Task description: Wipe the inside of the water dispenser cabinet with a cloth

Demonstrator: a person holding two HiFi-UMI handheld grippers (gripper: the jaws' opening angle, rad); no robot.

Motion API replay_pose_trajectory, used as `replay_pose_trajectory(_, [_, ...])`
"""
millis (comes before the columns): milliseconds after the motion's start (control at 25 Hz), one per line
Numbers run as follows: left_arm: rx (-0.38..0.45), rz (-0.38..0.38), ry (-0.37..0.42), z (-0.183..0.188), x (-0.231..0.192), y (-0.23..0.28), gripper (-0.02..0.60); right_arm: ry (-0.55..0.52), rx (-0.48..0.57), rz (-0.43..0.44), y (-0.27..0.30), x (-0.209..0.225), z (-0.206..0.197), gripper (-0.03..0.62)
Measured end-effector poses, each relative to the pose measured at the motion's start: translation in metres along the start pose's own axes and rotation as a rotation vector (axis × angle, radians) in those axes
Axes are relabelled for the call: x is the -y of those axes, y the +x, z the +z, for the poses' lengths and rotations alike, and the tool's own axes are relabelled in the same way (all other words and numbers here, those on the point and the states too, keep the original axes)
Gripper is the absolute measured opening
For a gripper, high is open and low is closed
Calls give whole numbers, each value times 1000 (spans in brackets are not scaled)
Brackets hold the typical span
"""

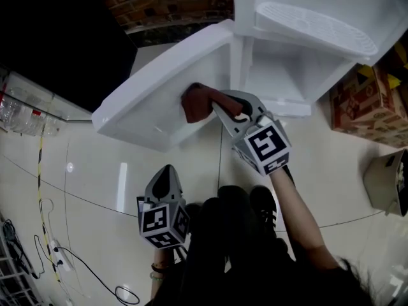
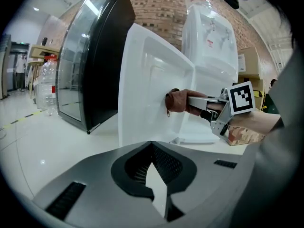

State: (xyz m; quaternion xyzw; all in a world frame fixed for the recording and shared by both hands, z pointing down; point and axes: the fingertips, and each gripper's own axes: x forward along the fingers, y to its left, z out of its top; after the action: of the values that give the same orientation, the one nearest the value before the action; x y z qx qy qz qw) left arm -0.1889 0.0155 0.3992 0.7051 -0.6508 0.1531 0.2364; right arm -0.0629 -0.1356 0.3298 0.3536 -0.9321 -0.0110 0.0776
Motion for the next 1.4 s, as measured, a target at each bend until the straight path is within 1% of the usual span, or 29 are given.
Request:
replay_pose_trajectory(80, [2,-1,-1,0,0,1,3,14,-4,-87,-12,30,-7,75])
replay_pose_trajectory(160, [0,-3,-1,0,0,2,3,36,-4,-146,-23,50,-13,74])
replay_pose_trajectory(280, [-3,-5,-3,-2,3,3,3,69,6,-172,-31,55,-16,74])
replay_pose_trajectory(360, [-5,-4,-3,-4,3,4,3,108,38,-164,-35,42,-13,75])
replay_pose_trajectory(400, [-6,-4,-3,-4,3,4,3,130,64,-145,-35,30,-10,75])
replay_pose_trajectory(480, [-9,-5,-2,-6,3,5,3,148,106,-58,-32,-4,-7,75])
replay_pose_trajectory(520, [-10,-6,-2,-6,4,5,3,144,102,1,-28,-24,-8,75])
replay_pose_trajectory(600, [-9,-7,-3,-8,4,4,3,135,57,112,-18,-61,-16,75])
replay_pose_trajectory(680, [-8,-7,-2,-10,5,4,3,133,28,188,-8,-87,-26,75])
replay_pose_trajectory(800, [-10,-7,-3,-12,3,4,3,112,2,263,6,-113,-41,75])
replay_pose_trajectory(920, [-11,-6,-6,-12,1,3,3,78,-65,333,14,-138,-61,75])
replay_pose_trajectory(1000, [-10,-5,-3,-12,1,1,3,65,-99,363,17,-150,-73,75])
replay_pose_trajectory(1080, [-13,-6,0,-13,2,2,3,66,-129,364,21,-151,-85,75])
replay_pose_trajectory(1200, [-18,-11,7,-14,3,6,3,59,-175,326,29,-137,-102,75])
replay_pose_trajectory(1280, [-22,-14,12,-15,3,7,3,70,-191,272,31,-116,-109,75])
replay_pose_trajectory(1400, [-30,-18,20,-16,4,10,3,118,-192,154,26,-70,-115,75])
